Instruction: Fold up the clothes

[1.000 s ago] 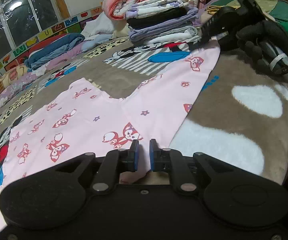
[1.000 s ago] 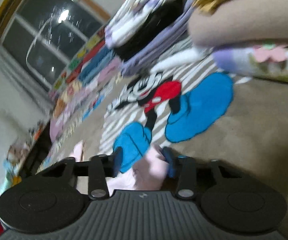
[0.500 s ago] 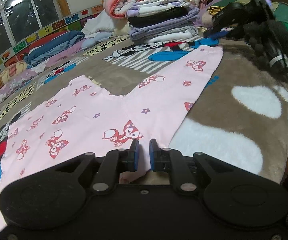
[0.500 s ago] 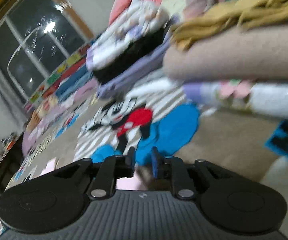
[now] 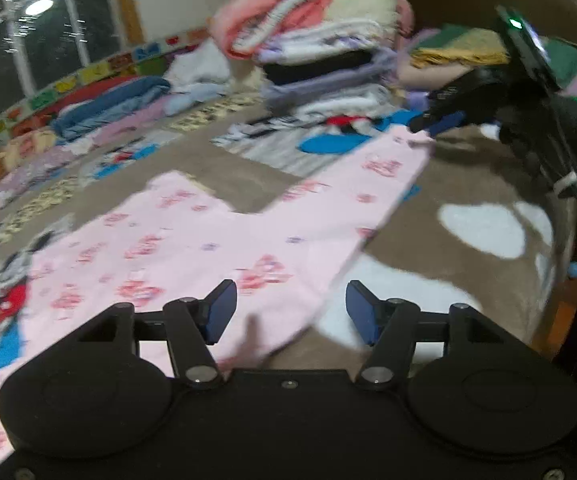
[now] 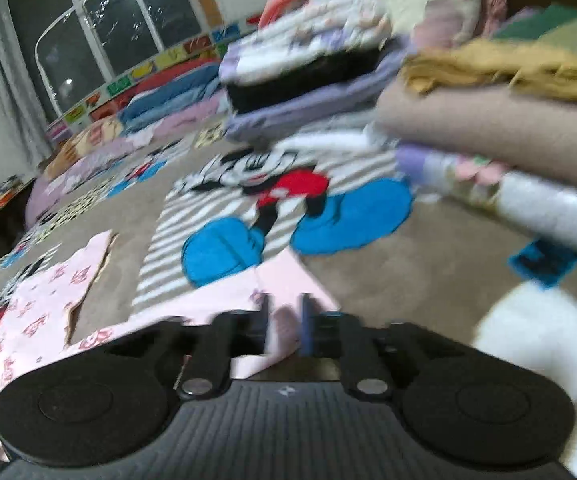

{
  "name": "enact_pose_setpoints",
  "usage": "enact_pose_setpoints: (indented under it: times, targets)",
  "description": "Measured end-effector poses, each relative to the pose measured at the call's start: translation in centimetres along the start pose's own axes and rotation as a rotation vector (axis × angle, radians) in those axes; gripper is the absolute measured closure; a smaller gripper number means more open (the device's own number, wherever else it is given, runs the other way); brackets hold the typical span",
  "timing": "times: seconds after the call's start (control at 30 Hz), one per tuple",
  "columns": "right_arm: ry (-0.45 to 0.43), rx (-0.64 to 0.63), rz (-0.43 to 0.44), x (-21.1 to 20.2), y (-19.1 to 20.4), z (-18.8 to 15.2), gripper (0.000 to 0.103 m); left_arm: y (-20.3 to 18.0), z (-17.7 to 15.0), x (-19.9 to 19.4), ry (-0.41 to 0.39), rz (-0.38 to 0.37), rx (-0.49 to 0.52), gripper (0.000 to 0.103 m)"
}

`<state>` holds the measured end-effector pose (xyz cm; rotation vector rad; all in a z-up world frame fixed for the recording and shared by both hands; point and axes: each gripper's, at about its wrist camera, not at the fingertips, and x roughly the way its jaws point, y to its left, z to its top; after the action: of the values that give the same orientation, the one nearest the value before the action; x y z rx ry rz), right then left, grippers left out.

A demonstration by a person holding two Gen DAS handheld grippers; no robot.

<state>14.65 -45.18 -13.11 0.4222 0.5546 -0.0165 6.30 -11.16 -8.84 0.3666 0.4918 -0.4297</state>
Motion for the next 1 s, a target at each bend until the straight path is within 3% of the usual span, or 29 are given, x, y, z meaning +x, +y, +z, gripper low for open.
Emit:
enact_pose_setpoints:
  times: [0.1,0.2,0.3,0.47,0.57,0.63,0.7,0.77,0.87,1.0]
  targets:
    - [-0.055,-0.033,0.045,-0.8,2.1,-0.2,0.067,3.3,-0.8,-0.7,0.010,0.102,-0.061,0.045]
    - [-0.071,-0.181,0.171,-1.6,7.8,-1.3,0.067,6.8,-2.0,-1.2,0.026,0.197,-0.134,0.055]
    - [-0.045,-0.380,0.318,-2.2,14.8,-3.7,0.069,7.9,-3.1,-0.6,0.092,0.177,-0.153,0.057]
    - [0.070,-0.621,0.479,-1.8,23.6,-8.7,0.071,8.8,-4.9,0.4,0.189,0.136,-0.157,0.057]
    - [0.279,-0.886,0.429,-0.6,26.5,-12.2,0.067,9.1,-4.8,-0.2,0.195,0.095,-0.155,0.057]
    - [0.300,-0.878,0.459,-1.2,26.3,-11.1,0.068,10.3,-4.5,-1.1,0.173,0.075,-0.199,0.057]
    - [0.325,-0.750,0.541,-1.4,25.2,-8.6,0.068,11.6,-4.3,-1.6,0.151,0.071,-0.248,0.057]
    - [0.299,-0.618,0.576,-1.1,24.0,-6.5,0.068,13.2,-4.3,-1.6,0.135,0.088,-0.307,0.057]
    - [0.227,-0.528,0.568,0.4,22.9,-4.7,0.067,15.3,-3.9,-0.4,0.122,0.122,-0.351,0.057]
    - [0.188,-0.628,0.543,4.0,25.6,-4.1,0.068,17.7,-2.3,2.2,0.124,0.133,-0.312,0.057]
